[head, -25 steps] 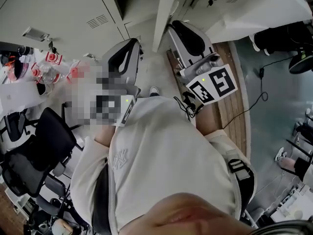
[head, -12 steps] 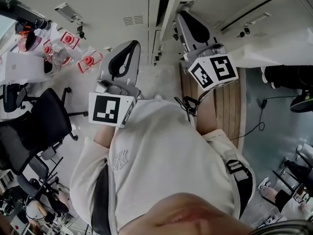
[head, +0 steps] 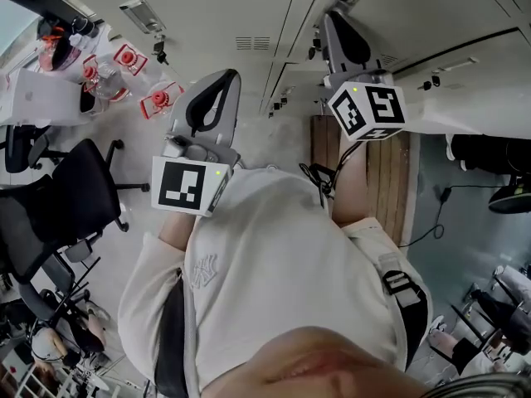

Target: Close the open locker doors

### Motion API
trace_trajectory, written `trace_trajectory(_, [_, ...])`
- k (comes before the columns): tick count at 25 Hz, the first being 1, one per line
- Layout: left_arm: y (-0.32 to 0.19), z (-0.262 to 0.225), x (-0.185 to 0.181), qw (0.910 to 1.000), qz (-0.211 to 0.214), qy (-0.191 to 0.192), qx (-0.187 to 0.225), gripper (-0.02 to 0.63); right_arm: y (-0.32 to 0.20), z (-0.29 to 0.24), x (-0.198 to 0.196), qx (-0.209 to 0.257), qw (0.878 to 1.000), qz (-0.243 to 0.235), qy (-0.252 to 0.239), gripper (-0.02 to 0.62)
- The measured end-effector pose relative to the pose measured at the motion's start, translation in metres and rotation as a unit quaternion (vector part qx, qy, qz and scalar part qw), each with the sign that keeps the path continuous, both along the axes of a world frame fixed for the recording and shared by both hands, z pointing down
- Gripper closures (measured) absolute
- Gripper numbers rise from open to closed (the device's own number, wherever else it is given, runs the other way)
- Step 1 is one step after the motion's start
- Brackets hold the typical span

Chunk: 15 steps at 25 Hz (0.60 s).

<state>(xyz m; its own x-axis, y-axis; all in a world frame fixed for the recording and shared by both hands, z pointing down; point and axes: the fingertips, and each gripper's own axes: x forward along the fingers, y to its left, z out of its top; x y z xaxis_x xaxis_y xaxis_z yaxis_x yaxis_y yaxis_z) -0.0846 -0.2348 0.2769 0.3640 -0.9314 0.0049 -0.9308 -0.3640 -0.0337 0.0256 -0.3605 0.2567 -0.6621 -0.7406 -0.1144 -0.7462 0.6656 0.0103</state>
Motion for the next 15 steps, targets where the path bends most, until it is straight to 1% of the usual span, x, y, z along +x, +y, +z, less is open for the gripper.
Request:
trace_trajectory(3, [-0.002, -0.003, -0.007, 1.0, -0.004, 0.0, 0.009, 0.604, -0.007, -0.001, -0.002, -0.002, 1.0, 0.018, 0.007, 0.571])
trace_trajectory(8, [0.0, -0.002, -0.014, 0.9999, -0.008, -0.001, 0.007, 0.604, -0.008, 0.002, -0.003, -0.003, 0.999, 0.041, 0.019, 0.571])
trace_trajectory(12, [0.01, -0.006, -0.018, 0.9998, -0.008, 0.002, 0.015, 0.604, -0.005, 0.0, -0.002, -0.007, 0.998, 0.058, 0.027, 0.571])
trace_trajectory(15, [0.019, -0.007, -0.023, 0.9997, -0.014, 0.003, 0.018, 0.604, 0.006, -0.007, 0.004, -0.001, 0.997, 0.072, 0.023, 0.571])
